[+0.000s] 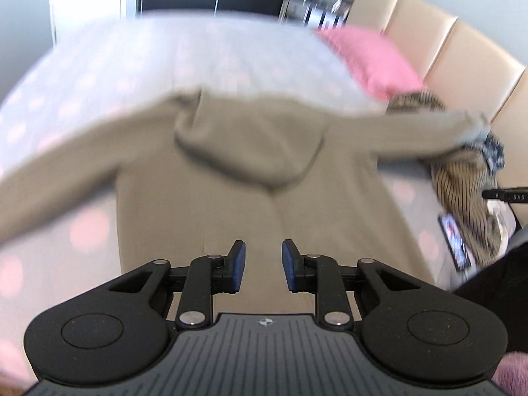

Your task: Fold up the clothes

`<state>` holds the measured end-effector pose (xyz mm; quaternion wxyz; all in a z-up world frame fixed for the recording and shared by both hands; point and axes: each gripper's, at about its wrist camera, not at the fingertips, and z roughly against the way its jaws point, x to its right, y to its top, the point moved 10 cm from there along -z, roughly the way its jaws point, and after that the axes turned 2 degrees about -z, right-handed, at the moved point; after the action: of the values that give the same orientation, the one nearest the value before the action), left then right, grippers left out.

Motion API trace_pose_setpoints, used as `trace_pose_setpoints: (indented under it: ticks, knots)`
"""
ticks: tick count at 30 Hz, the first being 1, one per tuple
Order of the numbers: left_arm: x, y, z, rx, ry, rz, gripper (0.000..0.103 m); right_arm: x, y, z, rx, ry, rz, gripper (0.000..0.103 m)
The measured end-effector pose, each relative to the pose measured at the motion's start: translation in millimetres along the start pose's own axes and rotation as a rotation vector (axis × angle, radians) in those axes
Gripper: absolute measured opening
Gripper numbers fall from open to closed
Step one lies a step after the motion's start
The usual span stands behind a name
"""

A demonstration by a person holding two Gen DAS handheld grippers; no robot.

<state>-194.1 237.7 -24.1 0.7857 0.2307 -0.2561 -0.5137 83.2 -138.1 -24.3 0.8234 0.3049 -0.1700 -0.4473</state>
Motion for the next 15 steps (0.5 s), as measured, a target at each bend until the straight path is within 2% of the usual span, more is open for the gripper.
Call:
trace_pose_setpoints:
  ticks: [4, 5, 7, 9, 11, 15]
  knots:
    - [12, 33, 3, 0.119, -0.009, -0.042, 0.022, 18, 36, 8, 0.139, -0.045, 0.007, 0.046]
    - [11, 42, 0, 0.141, -0.002, -0.043, 0.022, 25, 45, 6, 0.164, -0.073, 0.008, 0.053]
    - [5, 56, -7, 0.167, 0.026, -0.042, 0.024, 45, 61, 0, 0.212, -0.122, -0.019, 0.058]
    - [-6, 69, -19, 0.169, 0.076, -0.033, 0.028, 68, 75, -10, 0.225, -0.139, -0.081, 0.069]
    - [-19, 80, -34, 0.166, 0.128, -0.02, 0.031, 95, 88, -20, 0.232, -0.153, -0.163, 0.072]
    - [-38, 93, -65, 0.134, 0.143, -0.002, 0.032, 151, 106, -36, 0.243, -0.199, -0.329, 0.073]
